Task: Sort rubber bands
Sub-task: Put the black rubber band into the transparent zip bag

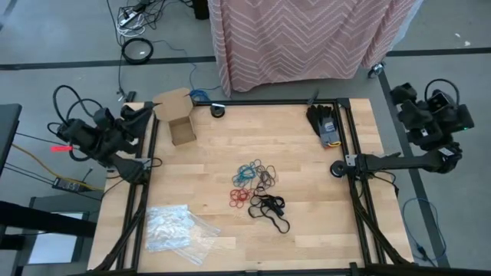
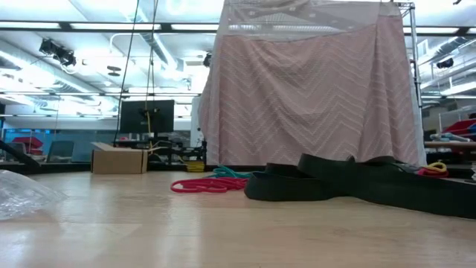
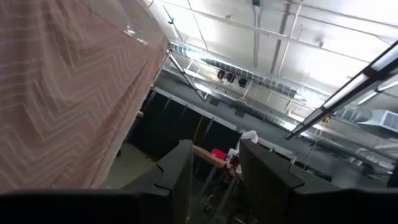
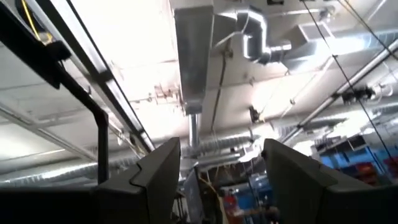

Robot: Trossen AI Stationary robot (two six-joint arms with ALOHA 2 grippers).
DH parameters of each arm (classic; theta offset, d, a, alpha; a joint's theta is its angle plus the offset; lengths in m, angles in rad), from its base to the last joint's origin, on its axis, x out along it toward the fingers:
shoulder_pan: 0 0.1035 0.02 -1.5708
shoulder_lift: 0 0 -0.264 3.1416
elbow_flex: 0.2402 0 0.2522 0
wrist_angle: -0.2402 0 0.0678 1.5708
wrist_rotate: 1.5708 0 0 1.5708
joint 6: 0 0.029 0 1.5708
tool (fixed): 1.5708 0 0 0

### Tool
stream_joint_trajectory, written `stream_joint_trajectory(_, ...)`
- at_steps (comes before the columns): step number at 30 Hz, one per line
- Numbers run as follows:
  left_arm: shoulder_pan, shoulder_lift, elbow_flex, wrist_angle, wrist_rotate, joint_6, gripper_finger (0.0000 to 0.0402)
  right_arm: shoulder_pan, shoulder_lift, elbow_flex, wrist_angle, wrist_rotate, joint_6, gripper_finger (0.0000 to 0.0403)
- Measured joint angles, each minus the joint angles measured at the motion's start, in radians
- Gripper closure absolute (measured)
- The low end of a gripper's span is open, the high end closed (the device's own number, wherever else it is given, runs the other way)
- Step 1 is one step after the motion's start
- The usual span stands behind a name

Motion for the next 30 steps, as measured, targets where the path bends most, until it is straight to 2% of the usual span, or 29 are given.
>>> stream_joint_trajectory(6,0.000,0.008,0.000,-0.009,0.048,0.001,0.0261,0.000,0.000,0.000,0.015,-0.109,-0.013,0.0182)
stream_joint_trajectory(12,0.000,0.013,0.000,-0.020,0.081,-0.005,0.0261,0.000,0.008,0.000,0.081,-0.088,-0.037,0.0182)
stream_joint_trajectory(15,0.000,0.029,0.038,-0.057,0.090,-0.038,0.0261,0.000,0.058,0.030,0.079,-0.088,0.013,0.0182)
stream_joint_trajectory(18,0.000,0.092,0.159,-0.204,0.087,-0.047,0.0261,0.001,0.182,0.148,-0.074,-0.090,0.034,0.0182)
stream_joint_trajectory(22,0.000,0.223,0.392,-0.431,0.066,-0.032,0.0261,0.000,0.405,0.420,-0.372,-0.088,0.034,0.0182)
stream_joint_trajectory(25,0.000,0.313,0.575,-0.604,0.057,-0.017,0.0261,0.000,0.557,0.621,-0.501,-0.106,0.040,0.0182)
stream_joint_trajectory(30,0.000,0.427,0.812,-0.791,0.051,-0.002,0.0261,0.000,0.717,0.829,-0.431,-0.361,0.009,0.0178)
